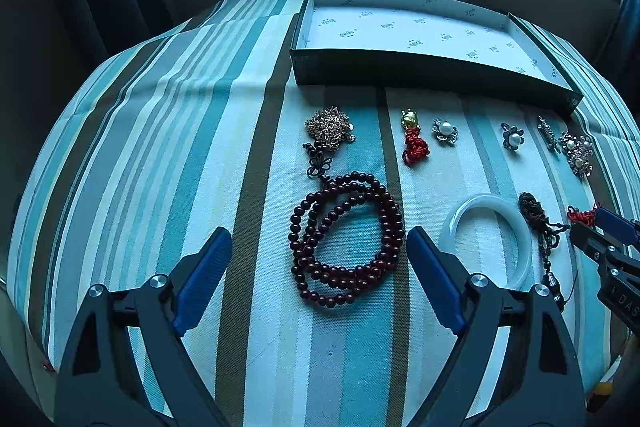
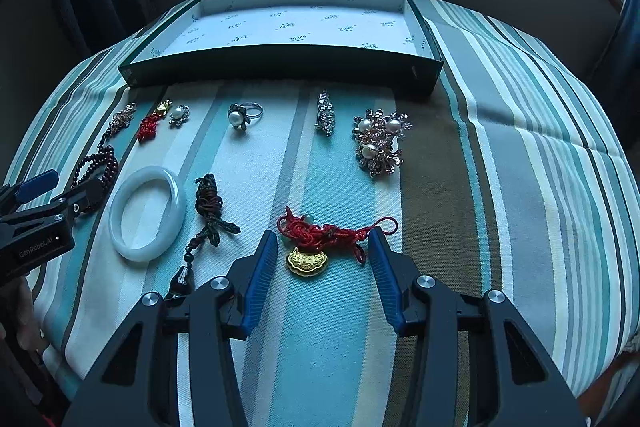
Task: Organize jewelry
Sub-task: 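Grasp the red knotted pendant with the right gripper while the left grasps the dark bead bracelet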
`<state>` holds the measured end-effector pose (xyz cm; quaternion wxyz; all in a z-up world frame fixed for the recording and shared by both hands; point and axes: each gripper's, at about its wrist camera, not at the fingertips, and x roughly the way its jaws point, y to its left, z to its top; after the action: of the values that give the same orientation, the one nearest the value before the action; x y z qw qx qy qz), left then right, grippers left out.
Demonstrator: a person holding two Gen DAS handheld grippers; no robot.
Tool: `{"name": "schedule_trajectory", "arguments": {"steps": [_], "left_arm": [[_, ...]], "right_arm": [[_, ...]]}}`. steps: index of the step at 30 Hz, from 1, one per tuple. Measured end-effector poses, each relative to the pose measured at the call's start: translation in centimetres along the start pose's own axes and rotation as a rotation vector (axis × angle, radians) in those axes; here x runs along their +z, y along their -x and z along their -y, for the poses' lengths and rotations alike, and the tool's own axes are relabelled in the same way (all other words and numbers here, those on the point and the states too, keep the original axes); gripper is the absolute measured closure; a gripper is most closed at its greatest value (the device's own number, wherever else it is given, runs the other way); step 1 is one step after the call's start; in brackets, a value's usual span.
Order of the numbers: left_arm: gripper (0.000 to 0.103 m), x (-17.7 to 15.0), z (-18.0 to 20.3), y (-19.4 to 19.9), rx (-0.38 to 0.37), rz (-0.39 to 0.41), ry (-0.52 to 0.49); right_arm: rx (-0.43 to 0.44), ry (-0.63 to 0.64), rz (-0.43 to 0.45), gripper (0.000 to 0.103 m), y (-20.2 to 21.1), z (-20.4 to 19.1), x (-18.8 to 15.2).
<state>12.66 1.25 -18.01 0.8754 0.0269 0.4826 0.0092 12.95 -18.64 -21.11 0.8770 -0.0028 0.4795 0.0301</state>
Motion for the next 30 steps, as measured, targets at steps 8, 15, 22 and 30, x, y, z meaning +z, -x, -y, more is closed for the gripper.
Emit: {"name": "schedule_trajectory", "arguments": {"steps": [8,15,22,30], "left_arm": [[0.021,0.0,0.2,-0.3,-0.018,-0.01,-0.007],[0.025,0.0,0.5,-0.6,-0.024,-0.024,-0.016],[0.04,0.4,0.7,-0.9,-0.048,-0.023,-0.022],[0.059,0.4,1.3,-0.6,-0.085,-0.026,-0.051]], "right_arm": [[0.025,0.011,-0.001,0.078,0.2,0.2,-0.1],[0.02,0.01,-0.005,0.081,0.3,0.4,-0.2],[0.023,-0.007,-0.001,0.081,0.3,0.9,-0.1],[0.032,-0.013,-0.003,0.081,0.3,1.2,-0.2]]}}
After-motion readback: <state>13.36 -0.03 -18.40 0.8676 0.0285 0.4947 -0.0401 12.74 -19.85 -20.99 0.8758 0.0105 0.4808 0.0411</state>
